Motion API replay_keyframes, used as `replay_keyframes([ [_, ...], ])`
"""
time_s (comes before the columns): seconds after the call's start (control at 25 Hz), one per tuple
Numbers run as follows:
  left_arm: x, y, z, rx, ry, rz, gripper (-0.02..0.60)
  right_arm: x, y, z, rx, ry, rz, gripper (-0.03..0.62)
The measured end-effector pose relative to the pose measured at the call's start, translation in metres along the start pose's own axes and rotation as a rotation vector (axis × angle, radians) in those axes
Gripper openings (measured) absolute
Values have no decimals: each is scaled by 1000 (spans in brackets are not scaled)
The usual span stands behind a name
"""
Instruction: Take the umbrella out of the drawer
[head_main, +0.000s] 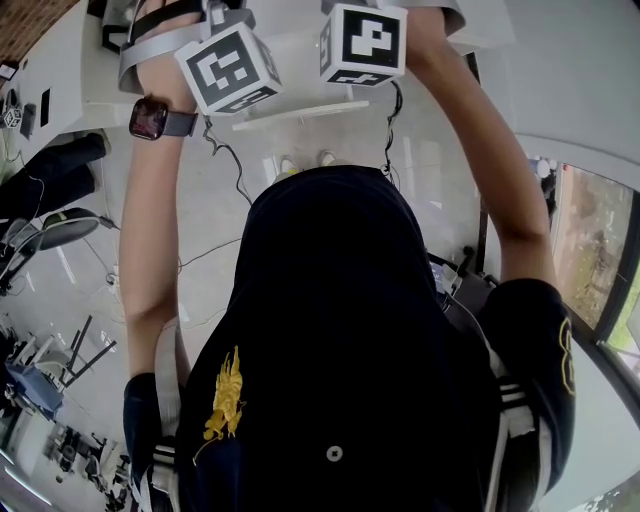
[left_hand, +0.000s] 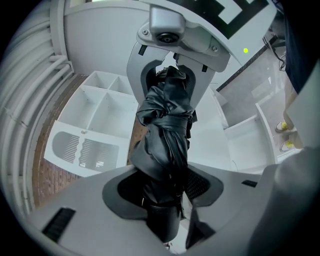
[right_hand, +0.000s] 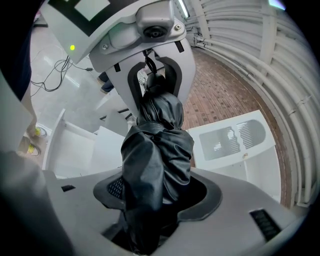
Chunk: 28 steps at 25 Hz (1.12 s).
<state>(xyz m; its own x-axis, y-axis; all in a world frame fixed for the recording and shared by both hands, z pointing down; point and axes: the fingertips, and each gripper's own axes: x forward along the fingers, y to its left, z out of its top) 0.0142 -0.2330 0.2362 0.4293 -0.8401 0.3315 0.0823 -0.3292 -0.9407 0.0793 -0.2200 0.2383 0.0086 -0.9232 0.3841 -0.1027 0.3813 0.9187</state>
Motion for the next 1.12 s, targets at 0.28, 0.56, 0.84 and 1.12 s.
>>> replay_keyframes([
  [0.28, -9, 5, 0, -9, -3, 14, 218, -7, -5, 7, -9, -15, -15, 273],
  [0.56, -21, 20, 2, -38, -4, 55, 219, -15, -21, 11, -36, -11, -79, 273],
  [0.84, -21, 26, 2, -17, 4, 86, 219, -15, -26, 10, -40, -13, -106, 273],
  [1.12, -22, 28, 5, -4, -2, 115, 221, -17, -27, 8, -24, -12, -130, 273],
])
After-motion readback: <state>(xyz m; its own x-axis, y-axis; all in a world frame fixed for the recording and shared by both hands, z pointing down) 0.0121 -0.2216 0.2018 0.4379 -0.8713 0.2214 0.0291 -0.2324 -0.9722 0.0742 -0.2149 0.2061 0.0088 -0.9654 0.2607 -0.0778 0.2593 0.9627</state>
